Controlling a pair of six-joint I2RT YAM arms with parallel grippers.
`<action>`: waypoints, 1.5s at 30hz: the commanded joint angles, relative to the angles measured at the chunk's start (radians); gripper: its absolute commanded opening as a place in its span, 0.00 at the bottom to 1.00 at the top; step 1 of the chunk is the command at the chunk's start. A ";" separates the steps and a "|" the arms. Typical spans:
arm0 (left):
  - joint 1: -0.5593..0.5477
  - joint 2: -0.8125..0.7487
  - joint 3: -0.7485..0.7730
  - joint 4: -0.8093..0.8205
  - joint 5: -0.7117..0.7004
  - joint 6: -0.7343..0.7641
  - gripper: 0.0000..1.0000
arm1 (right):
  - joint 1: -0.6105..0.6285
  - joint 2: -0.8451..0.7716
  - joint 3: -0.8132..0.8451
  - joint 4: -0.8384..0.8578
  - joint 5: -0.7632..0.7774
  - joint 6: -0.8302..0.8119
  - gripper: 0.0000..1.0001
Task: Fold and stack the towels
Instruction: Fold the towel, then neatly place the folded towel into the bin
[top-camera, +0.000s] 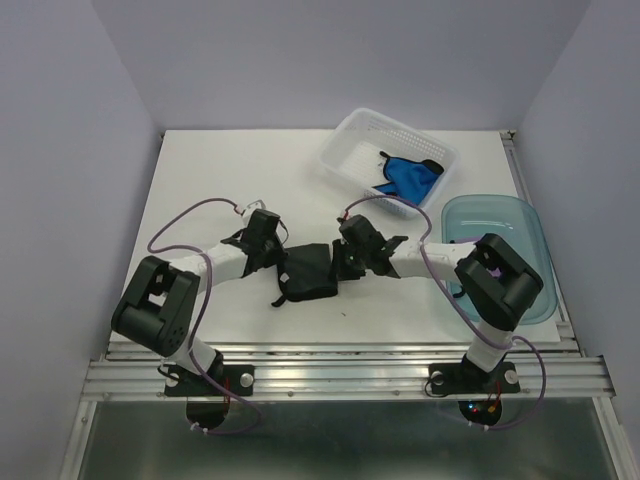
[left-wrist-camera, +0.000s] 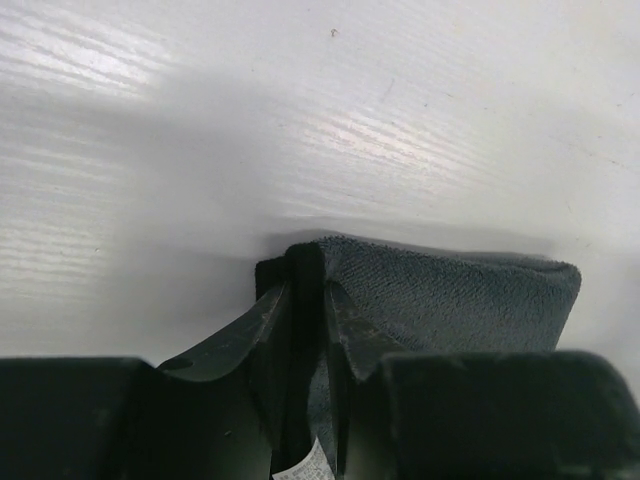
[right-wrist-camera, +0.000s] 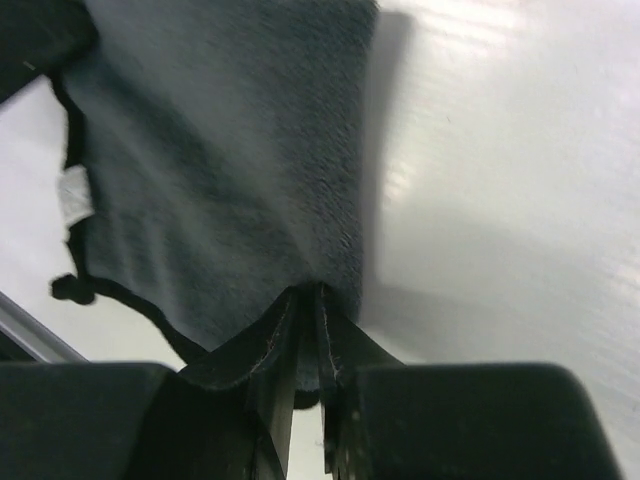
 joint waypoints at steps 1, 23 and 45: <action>0.002 0.050 0.026 0.010 -0.003 0.030 0.31 | 0.003 -0.008 -0.072 0.085 -0.045 0.025 0.18; -0.018 -0.212 0.022 -0.008 0.005 0.127 0.77 | 0.009 -0.195 0.020 -0.059 0.139 -0.093 0.73; -0.018 -0.432 -0.093 -0.059 -0.050 0.095 0.99 | 0.029 0.090 0.165 -0.068 0.156 -0.088 0.67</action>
